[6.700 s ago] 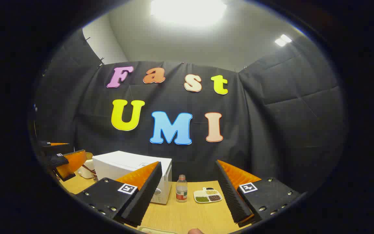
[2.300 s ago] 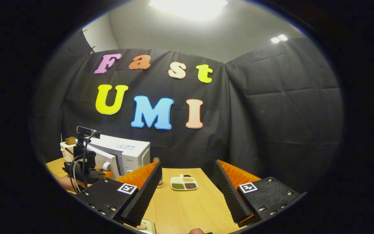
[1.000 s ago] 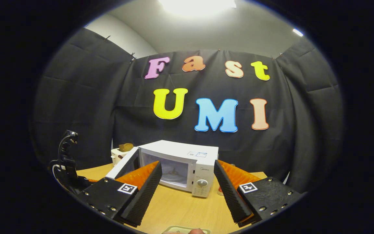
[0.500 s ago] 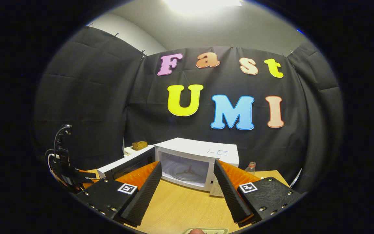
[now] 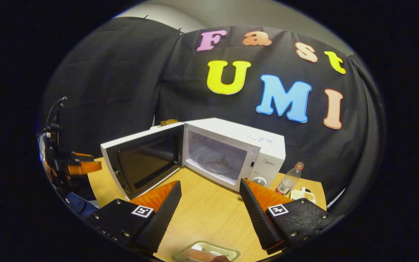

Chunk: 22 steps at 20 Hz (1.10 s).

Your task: Open the microwave oven with the left hand, put the food in, and close the microwave oven.

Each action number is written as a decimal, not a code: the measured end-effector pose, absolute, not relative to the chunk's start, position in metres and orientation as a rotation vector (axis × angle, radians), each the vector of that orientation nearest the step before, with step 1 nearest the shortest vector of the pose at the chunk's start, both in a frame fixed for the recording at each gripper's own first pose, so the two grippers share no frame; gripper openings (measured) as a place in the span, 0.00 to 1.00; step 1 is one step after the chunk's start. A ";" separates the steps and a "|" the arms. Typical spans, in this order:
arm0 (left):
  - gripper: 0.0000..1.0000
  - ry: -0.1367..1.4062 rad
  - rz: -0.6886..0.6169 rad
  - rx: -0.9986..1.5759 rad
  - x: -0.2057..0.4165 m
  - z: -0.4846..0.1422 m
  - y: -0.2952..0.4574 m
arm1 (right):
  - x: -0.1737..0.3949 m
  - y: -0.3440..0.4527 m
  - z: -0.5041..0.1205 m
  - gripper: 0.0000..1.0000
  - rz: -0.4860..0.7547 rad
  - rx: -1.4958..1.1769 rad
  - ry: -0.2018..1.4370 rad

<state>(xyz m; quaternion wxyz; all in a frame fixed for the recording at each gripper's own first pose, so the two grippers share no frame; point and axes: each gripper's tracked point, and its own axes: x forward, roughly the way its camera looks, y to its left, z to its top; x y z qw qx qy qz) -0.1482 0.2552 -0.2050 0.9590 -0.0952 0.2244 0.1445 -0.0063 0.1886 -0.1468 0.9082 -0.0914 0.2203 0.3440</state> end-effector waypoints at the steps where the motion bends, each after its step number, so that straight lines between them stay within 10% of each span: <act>1: 0.98 0.444 0.318 -0.196 -0.155 -0.199 0.254 | -0.012 0.187 -0.161 0.99 0.755 -0.205 0.497; 10: 0.93 0.376 0.411 -0.162 -0.188 -0.160 0.226 | -0.086 0.146 -0.266 0.99 1.083 -0.516 0.784; 22: 0.96 0.313 0.364 -0.132 -0.163 -0.133 0.192 | -0.133 0.106 -0.324 1.00 1.210 -0.667 0.965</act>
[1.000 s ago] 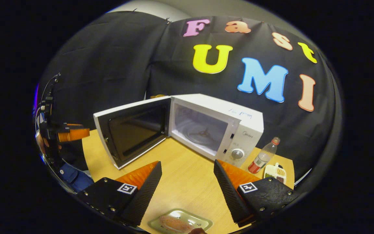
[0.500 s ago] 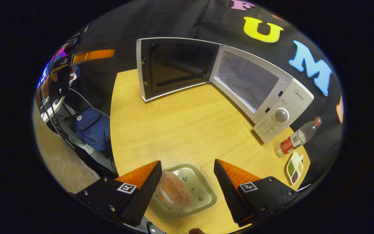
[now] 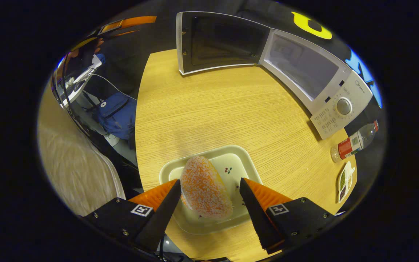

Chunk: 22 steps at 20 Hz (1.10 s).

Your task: Open the microwave oven with the left hand, put the food in, and close the microwave oven.

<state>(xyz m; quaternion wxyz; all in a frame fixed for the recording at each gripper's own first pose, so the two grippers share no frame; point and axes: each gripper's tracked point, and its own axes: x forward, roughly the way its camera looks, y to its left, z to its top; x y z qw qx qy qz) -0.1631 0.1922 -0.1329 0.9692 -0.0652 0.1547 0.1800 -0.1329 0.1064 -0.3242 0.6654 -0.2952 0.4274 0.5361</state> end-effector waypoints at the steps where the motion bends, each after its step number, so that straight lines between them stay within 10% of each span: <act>1: 0.93 0.310 0.361 -0.130 -0.161 -0.130 0.192 | -0.133 0.106 -0.327 0.99 1.208 -0.674 0.965; 9: 0.94 0.309 0.354 -0.154 -0.154 -0.135 0.192 | -0.122 0.105 -0.323 0.47 1.141 -0.713 0.910; 22: 0.93 0.284 0.371 -0.176 -0.157 -0.136 0.219 | -0.027 0.192 -0.221 0.47 1.000 -0.678 0.555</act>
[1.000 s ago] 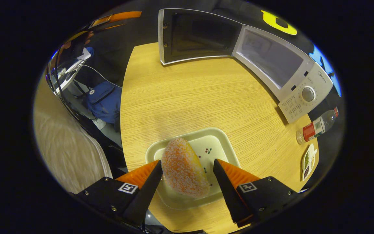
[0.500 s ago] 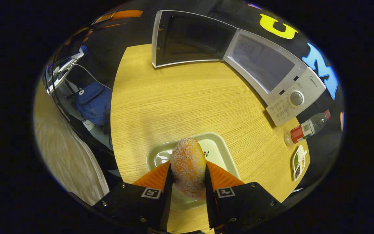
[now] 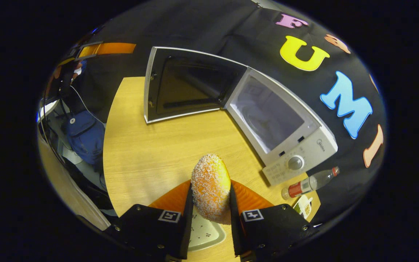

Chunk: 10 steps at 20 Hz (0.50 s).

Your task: Open the microwave oven with the left hand, put the food in, and close the microwave oven.

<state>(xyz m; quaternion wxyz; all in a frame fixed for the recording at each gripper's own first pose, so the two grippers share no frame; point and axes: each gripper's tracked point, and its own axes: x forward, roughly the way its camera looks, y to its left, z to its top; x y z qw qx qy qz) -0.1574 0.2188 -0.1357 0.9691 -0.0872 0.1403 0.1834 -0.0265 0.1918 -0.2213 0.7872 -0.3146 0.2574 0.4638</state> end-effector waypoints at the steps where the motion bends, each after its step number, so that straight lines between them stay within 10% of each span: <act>1: 0.93 0.282 0.376 -0.175 -0.158 -0.137 0.223 | -0.019 0.199 -0.217 0.47 0.992 -0.685 0.531; 10: 0.93 0.267 0.450 -0.175 -0.187 -0.135 0.272 | 0.061 0.259 -0.201 0.47 0.868 -0.761 0.362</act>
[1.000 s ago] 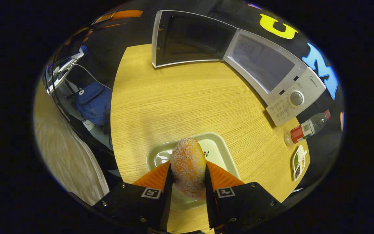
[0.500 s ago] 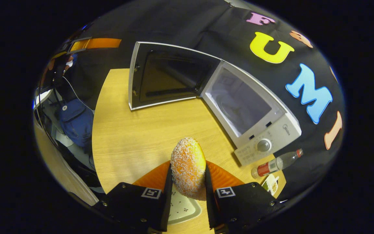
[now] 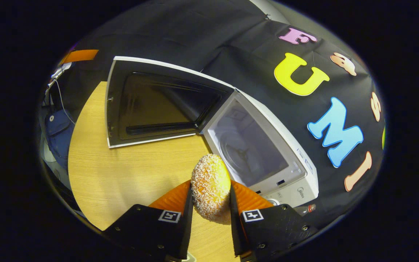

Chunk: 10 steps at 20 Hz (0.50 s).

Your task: Open the microwave oven with the left hand, put the food in, and close the microwave oven.

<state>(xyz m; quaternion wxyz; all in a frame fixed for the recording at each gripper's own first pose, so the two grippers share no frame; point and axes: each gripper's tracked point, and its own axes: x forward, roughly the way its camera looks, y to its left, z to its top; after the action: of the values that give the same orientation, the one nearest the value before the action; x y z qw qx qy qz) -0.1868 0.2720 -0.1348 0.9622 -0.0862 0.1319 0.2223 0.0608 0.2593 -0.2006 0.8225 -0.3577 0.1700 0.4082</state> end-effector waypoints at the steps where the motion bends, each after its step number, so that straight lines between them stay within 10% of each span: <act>1: 0.93 0.269 0.463 -0.172 -0.191 -0.135 0.277 | 0.072 0.265 -0.201 0.47 0.850 -0.774 0.340; 10: 0.94 0.307 0.539 -0.167 -0.218 -0.137 0.307 | 0.157 0.319 -0.212 0.47 0.756 -0.854 0.173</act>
<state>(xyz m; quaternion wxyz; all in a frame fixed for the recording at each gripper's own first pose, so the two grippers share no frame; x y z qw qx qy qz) -0.2182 0.3071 -0.1369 0.9489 -0.0820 0.1506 0.2650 0.1573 0.3193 -0.2117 0.8381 -0.4038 0.0818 0.3575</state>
